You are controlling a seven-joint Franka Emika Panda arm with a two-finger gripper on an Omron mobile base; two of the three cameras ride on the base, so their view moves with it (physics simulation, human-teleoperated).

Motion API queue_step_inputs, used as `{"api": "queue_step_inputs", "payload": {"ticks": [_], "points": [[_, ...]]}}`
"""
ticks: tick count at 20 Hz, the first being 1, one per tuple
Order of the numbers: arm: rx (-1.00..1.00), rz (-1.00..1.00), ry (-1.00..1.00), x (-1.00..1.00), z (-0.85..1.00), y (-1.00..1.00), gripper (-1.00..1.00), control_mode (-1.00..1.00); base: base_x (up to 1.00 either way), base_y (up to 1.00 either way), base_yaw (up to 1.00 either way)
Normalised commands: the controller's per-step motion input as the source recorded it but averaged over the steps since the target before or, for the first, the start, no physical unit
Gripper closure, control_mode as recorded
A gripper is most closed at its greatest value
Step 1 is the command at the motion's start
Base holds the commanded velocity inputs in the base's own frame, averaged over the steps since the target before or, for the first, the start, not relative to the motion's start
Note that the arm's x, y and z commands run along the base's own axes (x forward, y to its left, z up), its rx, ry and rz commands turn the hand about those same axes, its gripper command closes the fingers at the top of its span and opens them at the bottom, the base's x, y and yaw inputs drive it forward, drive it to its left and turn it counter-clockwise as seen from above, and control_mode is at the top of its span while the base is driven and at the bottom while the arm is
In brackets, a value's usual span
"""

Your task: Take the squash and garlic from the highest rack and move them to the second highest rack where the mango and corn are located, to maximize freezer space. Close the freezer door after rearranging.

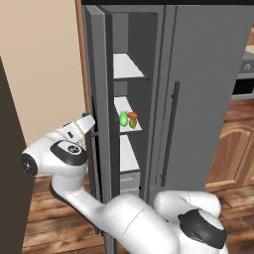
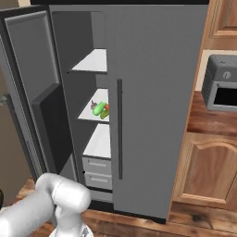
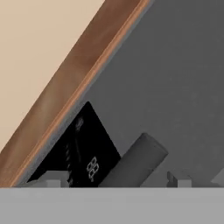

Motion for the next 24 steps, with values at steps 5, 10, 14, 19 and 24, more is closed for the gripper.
{"api": "queue_step_inputs", "payload": {"ticks": [5, 10, 14, 19, 24], "points": [[-0.19, -0.12, -0.04, 0.52, 0.00, 0.83, -1.00, -1.00, 0.00, 0.00, 0.00], [-0.18, -0.18, 0.00, 0.73, 0.00, -0.28, -1.00, -1.00, 0.00, 0.00, 0.00], [-0.09, -0.18, 0.00, 0.28, 0.00, -0.98, -1.00, -1.00, 0.00, 0.00, 0.00], [-0.02, -0.17, 0.00, 0.00, 0.00, -1.00, -1.00, -1.00, 0.00, 0.00, 0.00], [0.00, -0.12, -0.01, 0.00, 0.00, -1.00, -1.00, -1.00, 0.00, 0.00, 0.00]]}}
